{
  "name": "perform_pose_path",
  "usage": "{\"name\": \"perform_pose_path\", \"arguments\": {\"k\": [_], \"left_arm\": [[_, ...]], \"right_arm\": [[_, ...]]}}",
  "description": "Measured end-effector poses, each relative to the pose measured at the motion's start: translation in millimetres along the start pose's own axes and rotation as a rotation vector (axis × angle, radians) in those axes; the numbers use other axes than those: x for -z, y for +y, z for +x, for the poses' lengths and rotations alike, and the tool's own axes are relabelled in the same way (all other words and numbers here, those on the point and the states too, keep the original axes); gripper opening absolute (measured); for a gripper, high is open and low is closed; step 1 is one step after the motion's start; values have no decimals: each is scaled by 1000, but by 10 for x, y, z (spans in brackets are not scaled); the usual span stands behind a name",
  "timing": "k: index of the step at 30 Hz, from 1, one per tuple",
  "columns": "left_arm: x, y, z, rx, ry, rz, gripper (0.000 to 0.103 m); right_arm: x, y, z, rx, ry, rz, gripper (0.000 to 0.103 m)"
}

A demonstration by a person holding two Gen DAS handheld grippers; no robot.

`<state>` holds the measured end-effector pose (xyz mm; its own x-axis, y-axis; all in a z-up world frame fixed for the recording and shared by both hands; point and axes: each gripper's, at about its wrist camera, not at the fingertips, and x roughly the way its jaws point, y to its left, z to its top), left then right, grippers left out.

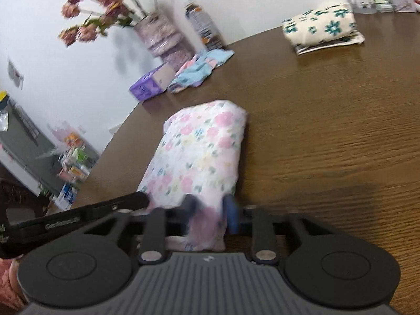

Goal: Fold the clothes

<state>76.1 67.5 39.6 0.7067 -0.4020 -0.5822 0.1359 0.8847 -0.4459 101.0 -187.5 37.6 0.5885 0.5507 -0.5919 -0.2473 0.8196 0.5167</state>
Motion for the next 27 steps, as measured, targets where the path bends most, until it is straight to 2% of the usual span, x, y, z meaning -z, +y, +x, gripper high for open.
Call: {"name": "perform_pose_path", "arguments": {"k": [1, 2, 3, 4, 6, 7, 8, 9, 10, 11, 12, 13, 14, 15, 16, 17, 18, 19, 20, 21, 22, 23, 24, 25, 26, 27], "left_arm": [[-5, 2, 21, 10, 11, -2, 18], [-7, 1, 33, 16, 19, 1, 15], [-14, -7, 32, 11, 17, 8, 15], [-26, -4, 21, 11, 12, 9, 17], [-50, -2, 16, -5, -1, 5, 37], [-63, -1, 20, -17, -8, 2, 57], [-74, 3, 33, -20, -15, 1, 55], [-86, 10, 57, -14, -8, -2, 49], [-98, 18, 81, -8, 0, -4, 20], [-105, 27, 103, 0, 13, -9, 10], [-113, 33, 120, 7, 23, -12, 11], [-123, 29, 113, 4, 21, -11, 13], [-134, 24, 105, 1, 20, -10, 20], [-146, 21, 97, -2, 17, -10, 27], [-164, 24, 93, -1, 8, -17, 50], [-179, 25, 96, -9, -6, -19, 61], [-194, 25, 104, -16, -17, -21, 60], [-206, 22, 132, -16, -9, -19, 46], [-212, 31, 161, -5, 6, -23, 13], [-215, 38, 187, 2, 20, -26, 7], [-215, 39, 196, -4, 28, -24, 9], [-224, 40, 193, -5, 25, -18, 11], [-243, 47, 191, -5, 19, -23, 13], [-263, 55, 189, -6, 13, -27, 28], [-283, 63, 190, -9, 6, -31, 51], [-301, 67, 206, -22, -4, -36, 58]], "right_arm": [[-22, -14, -1, 0, -7, 9, 44], [-39, -24, 19, -4, -2, 18, 42], [-49, -28, 50, -11, 9, 23, 31], [-59, -33, 82, -17, 21, 29, 21], [-68, -7, 100, -14, 28, 14, 18], [-75, 3, 96, -14, 28, 7, 18], [-95, -7, 88, -20, 27, 9, 22], [-120, -28, 81, -22, 24, 20, 33], [-143, -50, 85, -19, 19, 34, 41], [-170, -74, 100, -17, 18, 45, 41], [-195, -94, 126, -17, 22, 55, 37], [-211, -105, 161, -24, 35, 61, 30], [-218, -106, 192, -38, 51, 63, 19], [-224, -104, 208, -46, 60, 61, 19], [-228, -98, 204, -48, 60, 53, 19], [-239, -105, 199, -51, 60, 55, 21], [-259, -130, 192, -55, 59, 69, 28], [-280, -155, 192, -55, 54, 83, 34], [-303, -179, 199, -49, 45, 98, 42], [-323, -196, 211, -42, 42, 109, 40], [-335, -201, 230, -39, 47, 114, 36], [-338, -195, 254, -46, 55, 118, 16], [-336, -178, 266, -52, 63, 115, 13], [-335, -160, 262, -51, 65, 105, 13], [-335, -142, 259, -49, 67, 95, 13], [-344, -137, 255, -51, 68, 91, 18]]}}
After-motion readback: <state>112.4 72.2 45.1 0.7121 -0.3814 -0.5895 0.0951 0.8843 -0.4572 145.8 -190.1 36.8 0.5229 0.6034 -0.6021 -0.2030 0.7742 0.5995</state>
